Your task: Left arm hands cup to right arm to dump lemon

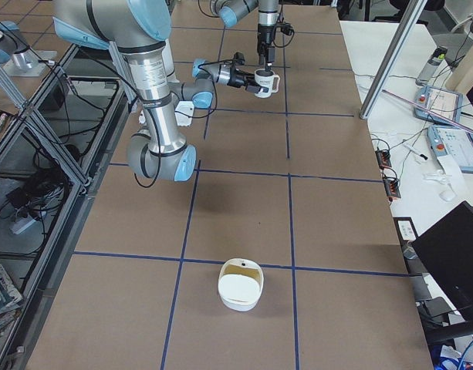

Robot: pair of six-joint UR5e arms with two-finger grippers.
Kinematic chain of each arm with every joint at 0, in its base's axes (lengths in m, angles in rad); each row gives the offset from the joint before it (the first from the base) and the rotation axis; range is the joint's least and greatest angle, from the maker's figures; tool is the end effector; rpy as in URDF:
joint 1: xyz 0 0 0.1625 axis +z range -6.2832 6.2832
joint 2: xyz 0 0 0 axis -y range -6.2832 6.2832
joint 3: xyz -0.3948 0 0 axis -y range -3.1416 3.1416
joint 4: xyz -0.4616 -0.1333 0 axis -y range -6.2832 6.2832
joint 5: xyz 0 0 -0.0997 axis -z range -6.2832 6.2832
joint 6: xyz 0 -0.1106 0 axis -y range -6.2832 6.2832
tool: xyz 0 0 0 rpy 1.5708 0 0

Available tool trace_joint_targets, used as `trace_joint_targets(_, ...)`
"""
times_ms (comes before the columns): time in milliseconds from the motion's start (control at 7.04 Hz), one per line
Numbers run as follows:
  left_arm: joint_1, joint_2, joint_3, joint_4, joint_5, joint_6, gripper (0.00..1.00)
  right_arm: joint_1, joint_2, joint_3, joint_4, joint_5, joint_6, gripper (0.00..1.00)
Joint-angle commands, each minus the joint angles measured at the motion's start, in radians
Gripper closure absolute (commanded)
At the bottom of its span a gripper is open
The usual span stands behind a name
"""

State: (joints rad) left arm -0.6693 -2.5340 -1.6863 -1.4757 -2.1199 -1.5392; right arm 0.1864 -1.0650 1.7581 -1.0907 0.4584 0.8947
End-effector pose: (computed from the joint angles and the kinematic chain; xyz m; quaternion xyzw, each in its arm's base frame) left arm 0.4833 -0.4787 -0.0497 -0.0684 0.5090 -0.1444 0.8458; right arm -0.5761 -0.3452 0.1400 0.5959 -0.2433 0.1121 0.7570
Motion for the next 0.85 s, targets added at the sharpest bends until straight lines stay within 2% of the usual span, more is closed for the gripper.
trace_joint_targets(0,0.008,-0.002,-0.003,0.001,0.000,-0.001,0.34,-0.001,0.000,0.000,0.002,-0.003,-0.019,0.84)
trace_joint_targets(284,0.008,0.000,-0.003,0.001,0.001,-0.001,0.68,-0.001,0.000,0.003,0.000,-0.003,-0.022,0.84)
trace_joint_targets(426,0.008,0.003,-0.004,0.002,0.002,-0.001,0.94,-0.001,0.000,0.001,0.000,-0.004,-0.028,0.83)
trace_joint_targets(569,0.008,0.004,-0.009,0.002,0.002,-0.001,1.00,-0.001,-0.001,0.001,0.000,-0.003,-0.040,0.58)
trace_joint_targets(711,0.008,0.004,-0.006,0.005,0.002,-0.002,1.00,-0.004,-0.001,0.000,0.008,-0.004,-0.040,0.01)
